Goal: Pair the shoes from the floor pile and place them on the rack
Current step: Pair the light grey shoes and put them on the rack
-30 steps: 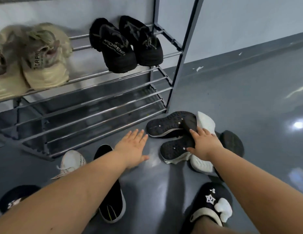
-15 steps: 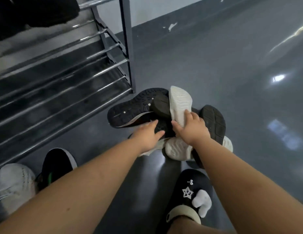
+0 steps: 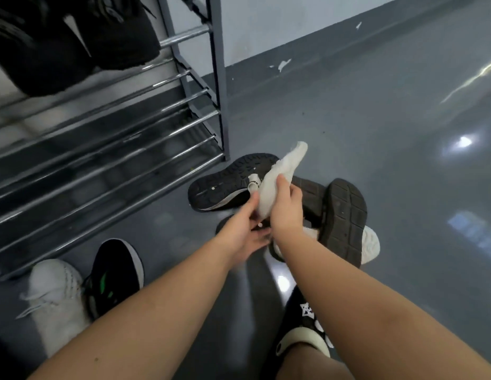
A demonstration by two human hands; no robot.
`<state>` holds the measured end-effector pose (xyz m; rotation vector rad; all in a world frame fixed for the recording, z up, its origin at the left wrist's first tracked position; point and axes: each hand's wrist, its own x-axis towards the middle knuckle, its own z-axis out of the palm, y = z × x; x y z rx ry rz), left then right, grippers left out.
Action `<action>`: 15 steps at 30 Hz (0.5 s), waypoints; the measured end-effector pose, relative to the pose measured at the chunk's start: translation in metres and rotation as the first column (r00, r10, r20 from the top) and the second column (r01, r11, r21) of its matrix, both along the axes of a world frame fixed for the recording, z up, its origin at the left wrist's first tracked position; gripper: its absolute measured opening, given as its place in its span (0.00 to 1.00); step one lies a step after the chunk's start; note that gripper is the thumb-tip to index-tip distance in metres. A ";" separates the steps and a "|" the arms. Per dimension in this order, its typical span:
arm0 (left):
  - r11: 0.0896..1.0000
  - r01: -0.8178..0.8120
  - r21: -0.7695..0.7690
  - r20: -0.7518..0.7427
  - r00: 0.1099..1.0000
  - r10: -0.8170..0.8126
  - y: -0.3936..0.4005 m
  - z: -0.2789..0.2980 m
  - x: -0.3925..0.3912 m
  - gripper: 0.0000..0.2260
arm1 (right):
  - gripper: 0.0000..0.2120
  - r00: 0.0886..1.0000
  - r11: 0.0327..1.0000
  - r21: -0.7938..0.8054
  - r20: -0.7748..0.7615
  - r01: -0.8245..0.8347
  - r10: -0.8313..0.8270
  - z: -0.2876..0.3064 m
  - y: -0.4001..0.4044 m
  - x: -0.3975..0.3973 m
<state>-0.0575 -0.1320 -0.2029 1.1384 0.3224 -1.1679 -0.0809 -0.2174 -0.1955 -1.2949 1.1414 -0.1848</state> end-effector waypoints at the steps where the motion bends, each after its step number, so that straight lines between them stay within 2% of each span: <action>1: 0.998 -0.061 -0.019 -0.049 0.997 0.060 0.011 0.005 0.000 0.20 | 0.23 1.000 1.000 0.024 0.025 -0.019 0.018 0.005 0.014 -0.001; 4: 0.975 -0.223 -0.019 -0.082 0.972 0.220 0.052 0.018 -0.003 0.19 | 0.20 0.988 0.985 0.115 0.094 -0.131 0.121 0.012 0.053 -0.008; 8: 0.923 -0.384 -0.006 -0.016 0.923 0.384 0.111 0.026 -0.012 0.17 | 0.18 0.974 0.918 0.328 0.116 -0.221 0.193 0.015 0.093 -0.018; 10: 0.921 -0.391 -0.003 0.034 0.920 0.390 0.138 0.028 -0.022 0.20 | 0.18 0.967 0.896 0.365 0.130 -0.252 0.219 0.015 0.113 -0.023; 12: 0.921 -0.388 0.036 0.067 0.920 0.385 0.165 0.027 -0.036 0.24 | 0.19 0.954 0.895 0.332 0.088 -0.299 0.286 0.015 0.134 -0.028; 15: 0.913 -0.402 0.067 0.041 0.916 0.400 0.202 0.022 -0.055 0.24 | 0.18 0.922 0.848 0.378 0.037 -0.371 0.387 0.014 0.161 -0.036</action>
